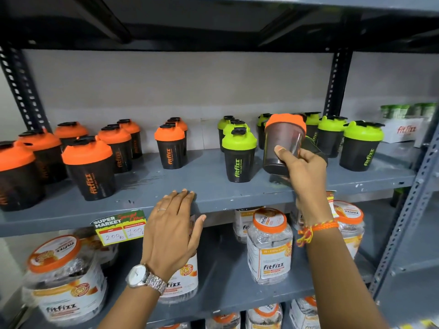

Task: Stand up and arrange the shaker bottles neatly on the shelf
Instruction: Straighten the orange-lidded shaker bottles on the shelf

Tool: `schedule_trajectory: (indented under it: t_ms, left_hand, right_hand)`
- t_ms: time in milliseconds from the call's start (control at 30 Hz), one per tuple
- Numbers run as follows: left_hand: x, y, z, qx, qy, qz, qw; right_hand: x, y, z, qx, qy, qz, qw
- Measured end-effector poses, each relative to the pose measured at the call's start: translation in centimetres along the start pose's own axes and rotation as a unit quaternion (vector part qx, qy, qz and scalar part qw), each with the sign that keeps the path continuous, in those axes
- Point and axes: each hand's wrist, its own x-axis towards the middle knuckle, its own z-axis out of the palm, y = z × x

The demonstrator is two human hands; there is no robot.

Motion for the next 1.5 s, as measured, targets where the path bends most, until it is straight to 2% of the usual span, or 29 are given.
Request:
schedule_trajectory:
  t_ms: [100,200,333,500,667,900,1100,1367,1500]
  left_hand:
    - [-0.5,-0.7,-0.7,0.012,-0.004,-0.023,1.0]
    - [-0.8,-0.9,-1.1,0.022,-0.014,-0.019,0.999]
    - [-1.2,-1.1,-1.6,0.042,-0.02,-0.022,0.999]
    - [-1.9,-1.9,-2.2,0.061,-0.039,-0.013,0.997]
    - [-1.9,-2.5,-2.5,0.046,-0.045,-0.012,0.998]
    - [-2.0,-2.3,-2.4,0.016,-0.054,-0.034,0.998]
    - [-1.9,-2.1,-2.4,0.001,-0.032,-0.044,0.999]
    - [-2.1,-2.1,-1.7,-0.029,-0.036,-0.057,0.997]
    - [-2.4,-1.8,-1.3,-0.044,-0.027,-0.063,0.997]
  right_hand:
    - [-2.2,-0.9,1.4,0.05,-0.046,-0.071,0.995]
    - [-3.5,-1.2,3.8,0.069,-0.108,-0.097,0.987]
    - [-3.8,-0.4,8.4,-0.012,-0.178,-0.124,0.976]
    - [-3.6,0.7,13.0,-0.139,-0.227,-0.163,0.95]
    - [-2.3,1.1,16.0,-0.189,-0.294,-0.156,0.924]
    - [-2.7,1.4,18.2,-0.203,-0.276,-0.155,0.927]
    - [-3.0,1.6,18.5,-0.243,-0.268,-0.156,0.919]
    - [-3.0,1.3,17.5,-0.288,-0.297,-0.136,0.9]
    - [-2.6,1.3,15.4,-0.274,-0.333,-0.11,0.896]
